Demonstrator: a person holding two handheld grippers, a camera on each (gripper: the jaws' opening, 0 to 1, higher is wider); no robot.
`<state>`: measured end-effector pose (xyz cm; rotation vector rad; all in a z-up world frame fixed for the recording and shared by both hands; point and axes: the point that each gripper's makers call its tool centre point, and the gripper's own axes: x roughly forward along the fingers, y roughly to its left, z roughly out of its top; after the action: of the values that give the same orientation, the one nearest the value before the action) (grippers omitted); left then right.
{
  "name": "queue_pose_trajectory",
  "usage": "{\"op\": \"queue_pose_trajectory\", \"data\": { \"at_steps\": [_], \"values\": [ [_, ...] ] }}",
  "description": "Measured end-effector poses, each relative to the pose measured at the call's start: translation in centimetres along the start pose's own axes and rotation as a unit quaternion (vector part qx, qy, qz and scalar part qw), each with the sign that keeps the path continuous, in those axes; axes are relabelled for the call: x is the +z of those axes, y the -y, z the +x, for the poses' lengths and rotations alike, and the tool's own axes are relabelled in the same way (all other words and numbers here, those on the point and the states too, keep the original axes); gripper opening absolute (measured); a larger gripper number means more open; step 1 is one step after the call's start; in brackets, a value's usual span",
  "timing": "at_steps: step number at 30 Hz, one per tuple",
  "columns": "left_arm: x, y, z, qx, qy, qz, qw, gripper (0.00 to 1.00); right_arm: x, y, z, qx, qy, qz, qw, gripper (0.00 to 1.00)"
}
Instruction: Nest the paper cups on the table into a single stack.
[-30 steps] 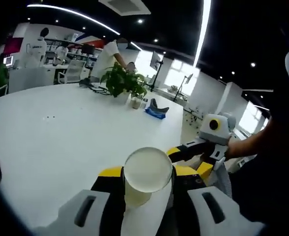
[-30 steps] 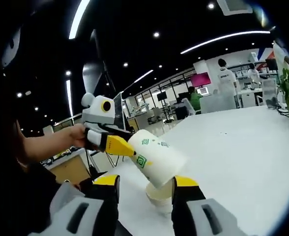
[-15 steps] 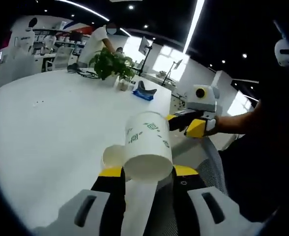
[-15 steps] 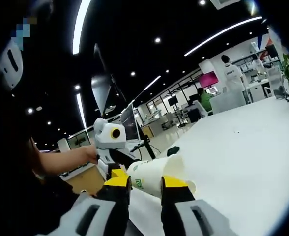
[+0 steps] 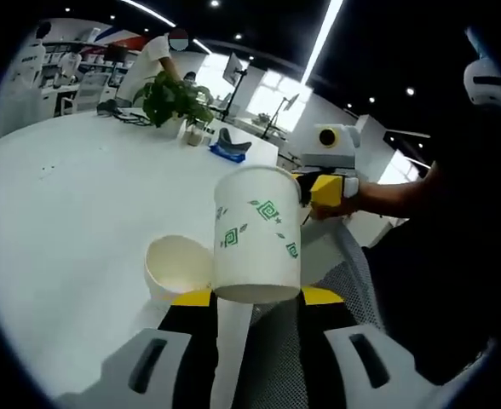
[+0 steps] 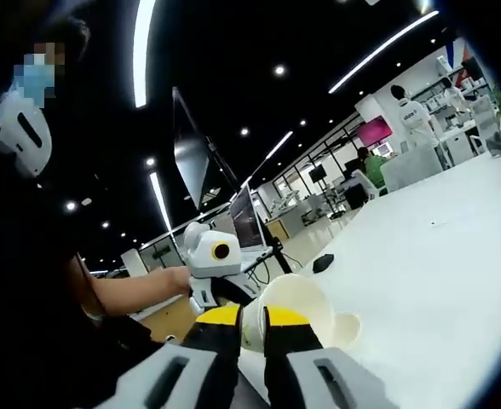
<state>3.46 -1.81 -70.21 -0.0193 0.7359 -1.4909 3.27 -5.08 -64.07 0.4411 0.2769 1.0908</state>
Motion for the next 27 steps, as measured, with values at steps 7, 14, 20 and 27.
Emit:
{"op": "queue_pose_trajectory", "data": {
  "at_steps": [7, 14, 20, 27],
  "values": [
    [0.0, -0.5, 0.0, -0.001, 0.002, -0.012, 0.9999, 0.03, -0.8, -0.3, 0.0, 0.012, -0.019, -0.006, 0.9997, 0.00],
    [0.4, -0.7, -0.1, 0.018, 0.015, -0.003, 0.9997, 0.28, -0.7, -0.3, -0.3, 0.008, -0.018, -0.010, 0.9998, 0.00],
    [0.3, -1.1, -0.6, 0.046, 0.026, 0.007, 0.9986, 0.43, -0.3, 0.0, -0.4, 0.000, -0.016, -0.015, 0.9998, 0.00],
    [0.2, -1.9, -1.6, 0.095, 0.042, 0.030, 0.9942, 0.65, 0.5, 0.7, -0.4, -0.019, -0.029, -0.039, 0.9986, 0.00]
  ]
}}
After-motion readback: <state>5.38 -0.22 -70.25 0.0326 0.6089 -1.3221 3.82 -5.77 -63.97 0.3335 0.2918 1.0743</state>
